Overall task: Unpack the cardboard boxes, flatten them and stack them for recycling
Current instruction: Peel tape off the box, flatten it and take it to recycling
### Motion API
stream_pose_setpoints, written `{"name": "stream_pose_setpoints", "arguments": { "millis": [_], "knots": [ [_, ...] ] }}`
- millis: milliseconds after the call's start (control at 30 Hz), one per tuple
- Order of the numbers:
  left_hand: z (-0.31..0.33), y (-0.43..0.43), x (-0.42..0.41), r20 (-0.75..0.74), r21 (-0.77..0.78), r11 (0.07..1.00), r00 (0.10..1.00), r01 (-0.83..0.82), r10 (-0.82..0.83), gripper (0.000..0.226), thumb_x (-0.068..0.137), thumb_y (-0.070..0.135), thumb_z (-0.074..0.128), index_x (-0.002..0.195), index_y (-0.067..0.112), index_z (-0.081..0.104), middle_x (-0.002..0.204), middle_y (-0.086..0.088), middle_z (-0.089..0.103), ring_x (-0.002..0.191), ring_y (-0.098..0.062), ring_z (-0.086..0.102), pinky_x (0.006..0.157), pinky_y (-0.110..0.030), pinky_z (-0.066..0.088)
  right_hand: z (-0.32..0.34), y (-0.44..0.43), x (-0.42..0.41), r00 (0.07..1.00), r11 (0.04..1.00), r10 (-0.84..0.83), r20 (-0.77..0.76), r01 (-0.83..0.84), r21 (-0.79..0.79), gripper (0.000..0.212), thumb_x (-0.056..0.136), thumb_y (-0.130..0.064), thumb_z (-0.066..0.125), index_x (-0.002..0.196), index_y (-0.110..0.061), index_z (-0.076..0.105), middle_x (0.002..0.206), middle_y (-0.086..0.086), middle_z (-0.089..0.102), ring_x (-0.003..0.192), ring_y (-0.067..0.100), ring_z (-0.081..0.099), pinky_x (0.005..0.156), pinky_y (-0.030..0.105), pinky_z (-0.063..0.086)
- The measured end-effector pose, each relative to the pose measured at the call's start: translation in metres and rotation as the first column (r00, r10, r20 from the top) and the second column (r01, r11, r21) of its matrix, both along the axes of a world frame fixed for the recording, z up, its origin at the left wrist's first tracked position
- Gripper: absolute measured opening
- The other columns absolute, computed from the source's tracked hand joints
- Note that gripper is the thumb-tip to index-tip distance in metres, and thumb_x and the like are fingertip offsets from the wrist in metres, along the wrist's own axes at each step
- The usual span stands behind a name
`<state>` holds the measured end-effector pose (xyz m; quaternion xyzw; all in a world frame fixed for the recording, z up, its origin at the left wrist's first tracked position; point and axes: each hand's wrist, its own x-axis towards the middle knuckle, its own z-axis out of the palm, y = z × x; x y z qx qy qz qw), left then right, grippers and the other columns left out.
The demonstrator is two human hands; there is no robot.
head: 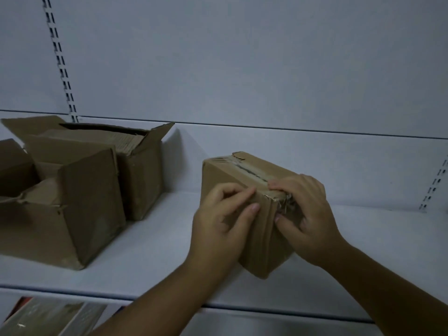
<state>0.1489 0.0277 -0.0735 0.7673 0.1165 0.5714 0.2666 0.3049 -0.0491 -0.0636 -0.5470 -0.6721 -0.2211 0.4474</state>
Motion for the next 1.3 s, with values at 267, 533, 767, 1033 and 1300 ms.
{"name": "stream_pose_setpoints", "arguments": {
  "millis": [267,533,767,1033,1300],
  "knots": [
    [0.017,-0.002,-0.003,-0.018,-0.154,0.987,0.999,0.043,-0.047,0.009,0.078,0.016,0.071,0.078,0.024,0.069,0.080,0.012,0.066,0.078,-0.001,0.061,0.072,-0.016,0.050,0.008,-0.009,-0.001,1.000,0.992,-0.017,-0.001,0.017,-0.125,0.032,0.078,-0.037,0.050,0.110,-0.031,0.050,0.108,-0.016,0.053,0.102,-0.001,0.045,0.092,0.029,0.032],
    [0.081,0.007,-0.020,-0.437,-0.524,0.838,0.796,0.154,-0.420,0.011,0.081,0.007,0.067,0.070,0.008,0.068,0.062,-0.004,0.070,0.054,-0.007,0.063,0.048,-0.016,0.046,0.013,-0.018,0.001,0.995,0.973,-0.066,0.075,0.081,-0.217,0.050,0.075,-0.053,0.058,0.118,-0.032,0.047,0.116,-0.020,0.048,0.110,-0.002,0.042,0.097,0.032,0.032],
    [0.138,0.011,-0.007,-0.676,-0.503,0.862,0.591,0.065,-0.440,0.007,0.078,0.005,0.068,0.072,0.004,0.071,0.061,-0.005,0.070,0.049,-0.009,0.063,0.043,-0.017,0.048,0.021,-0.022,-0.012,0.988,0.957,-0.129,0.086,0.147,-0.249,0.057,0.071,-0.062,0.060,0.118,-0.032,0.051,0.115,-0.015,0.055,0.106,0.000,0.040,0.095,0.027,0.029],
    [0.127,0.007,0.035,-0.513,-0.485,0.870,0.777,0.088,-0.365,0.015,0.076,0.001,0.058,0.062,-0.002,0.060,0.053,-0.010,0.059,0.046,-0.019,0.055,0.049,-0.024,0.048,0.025,-0.012,-0.028,0.973,0.927,-0.231,0.003,0.221,-0.302,0.077,0.061,-0.064,0.069,0.125,-0.037,0.037,0.121,-0.014,0.050,0.102,0.003,0.032,0.088,0.023,0.029],
    [0.106,0.018,0.045,-0.412,-0.620,0.773,0.783,0.133,-0.465,0.021,0.085,0.005,0.055,0.064,0.006,0.061,0.054,-0.005,0.054,0.045,-0.012,0.048,0.042,-0.018,0.040,0.008,-0.031,0.008,0.983,0.983,-0.185,-0.022,0.185,-0.009,0.036,0.072,-0.027,0.072,0.105,-0.017,0.062,0.124,-0.001,0.055,0.116,0.009,0.046,0.095,0.019,0.036]
  ]
}}
